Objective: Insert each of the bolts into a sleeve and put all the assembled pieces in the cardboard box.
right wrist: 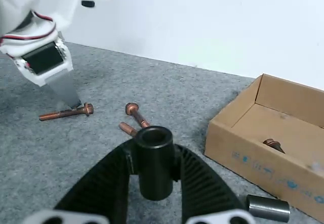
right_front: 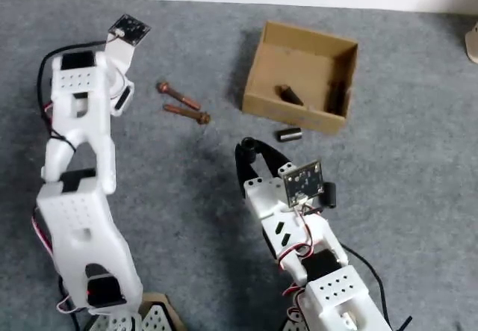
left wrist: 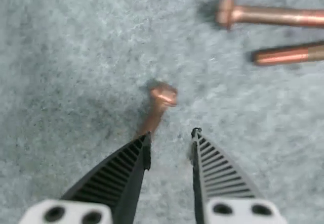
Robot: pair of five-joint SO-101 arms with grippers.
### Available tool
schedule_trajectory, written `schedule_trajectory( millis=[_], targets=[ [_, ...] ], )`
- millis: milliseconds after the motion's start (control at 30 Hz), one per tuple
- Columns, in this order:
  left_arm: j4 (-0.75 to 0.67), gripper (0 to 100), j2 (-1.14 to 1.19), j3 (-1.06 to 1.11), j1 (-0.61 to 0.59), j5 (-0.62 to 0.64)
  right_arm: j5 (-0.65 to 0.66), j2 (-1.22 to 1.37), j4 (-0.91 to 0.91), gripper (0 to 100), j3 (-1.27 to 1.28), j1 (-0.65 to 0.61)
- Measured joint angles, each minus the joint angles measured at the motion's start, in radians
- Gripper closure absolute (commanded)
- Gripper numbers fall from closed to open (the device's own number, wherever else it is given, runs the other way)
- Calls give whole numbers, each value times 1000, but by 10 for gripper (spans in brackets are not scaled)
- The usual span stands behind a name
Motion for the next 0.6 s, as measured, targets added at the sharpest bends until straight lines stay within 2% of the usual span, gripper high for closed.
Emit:
schedule_trajectory(
  millis=[267, 600],
  targets=[
    [160, 857, 302, -391, -35, -78, 0, 0, 0, 994, 0, 0],
    [219, 861, 557, -717, -35, -84, 0, 0, 0, 994, 0, 0]
  ],
)
